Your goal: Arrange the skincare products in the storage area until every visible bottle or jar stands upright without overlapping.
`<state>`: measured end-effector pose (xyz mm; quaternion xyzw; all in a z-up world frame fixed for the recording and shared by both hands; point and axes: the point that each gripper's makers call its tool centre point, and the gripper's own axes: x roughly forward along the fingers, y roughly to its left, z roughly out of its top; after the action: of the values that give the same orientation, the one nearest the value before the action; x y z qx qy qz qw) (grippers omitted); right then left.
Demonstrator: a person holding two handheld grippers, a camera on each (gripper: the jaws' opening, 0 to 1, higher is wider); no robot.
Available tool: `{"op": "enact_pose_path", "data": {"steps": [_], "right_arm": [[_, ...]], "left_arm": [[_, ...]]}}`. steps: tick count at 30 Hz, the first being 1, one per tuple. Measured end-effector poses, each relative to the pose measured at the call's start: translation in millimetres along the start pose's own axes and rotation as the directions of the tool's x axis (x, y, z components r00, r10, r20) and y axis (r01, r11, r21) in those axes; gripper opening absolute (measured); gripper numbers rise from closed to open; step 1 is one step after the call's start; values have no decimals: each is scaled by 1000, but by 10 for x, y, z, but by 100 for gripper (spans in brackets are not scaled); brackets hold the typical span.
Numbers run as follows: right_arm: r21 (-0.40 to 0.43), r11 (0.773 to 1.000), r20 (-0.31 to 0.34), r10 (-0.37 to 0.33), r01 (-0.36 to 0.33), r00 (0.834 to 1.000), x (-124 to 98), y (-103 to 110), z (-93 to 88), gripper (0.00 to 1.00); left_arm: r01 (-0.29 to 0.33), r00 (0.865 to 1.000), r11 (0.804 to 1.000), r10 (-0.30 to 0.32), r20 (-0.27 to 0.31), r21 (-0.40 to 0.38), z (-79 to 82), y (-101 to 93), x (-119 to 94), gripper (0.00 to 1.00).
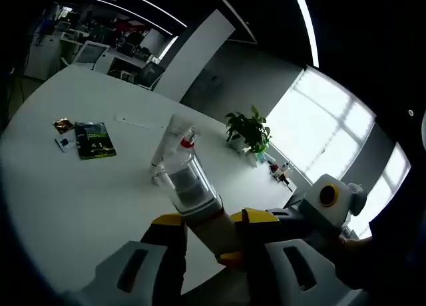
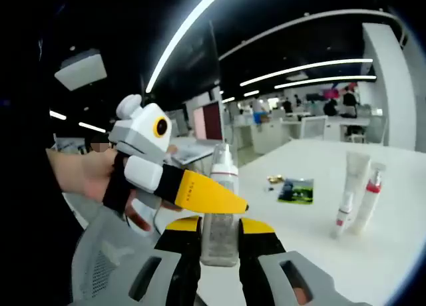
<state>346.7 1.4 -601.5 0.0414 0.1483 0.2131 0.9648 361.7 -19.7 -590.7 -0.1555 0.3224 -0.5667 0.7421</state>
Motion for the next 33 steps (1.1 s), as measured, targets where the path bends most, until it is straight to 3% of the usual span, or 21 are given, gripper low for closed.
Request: {"op": "enact_pose_path", "data": {"steps": [3,7,10,12,20,23,25,27,29,32,33], "right_arm": [[-100,994,-22,-37,35,999,-8,-13,40,12],[-173,983,-30,-61,55,998,2,-13,77,13],[-145,989,-43,-48,41,998,30,-6,56,13],[-62,998,-63,2,-6,998,30,58,33,14],[37,987,-22,155,-155,988,-51,185,183,17],[86,963,13,254,-254,967,-107,261,272,21],[172,923,57,341,-345,938,-177,331,356,21],[148,897,97,406,-417,909,-246,387,461,22],[116,888,99,436,-446,894,-284,421,510,21],[99,848,91,513,-520,854,-341,529,558,20],[95,842,91,524,-531,847,-344,541,571,20]], "left_arm": [[-4,1000,1000,5,11,-13,18,4,-2,24],[1,1000,1000,0,31,-25,62,-12,-19,23],[6,999,1000,-5,37,-8,78,-20,-33,21],[21,1000,999,-21,23,26,70,-38,-47,20],[171,985,981,-171,0,98,180,-312,-160,17],[266,963,957,-268,0,114,268,-485,-220,17],[341,939,931,-344,-4,128,332,-620,-278,17],[401,915,904,-402,-27,149,367,-734,-327,17],[446,894,876,-443,-59,181,387,-828,-362,16],[498,867,839,-485,-112,220,383,-938,-392,16],[506,863,833,-492,-119,224,382,-956,-395,16]]}}
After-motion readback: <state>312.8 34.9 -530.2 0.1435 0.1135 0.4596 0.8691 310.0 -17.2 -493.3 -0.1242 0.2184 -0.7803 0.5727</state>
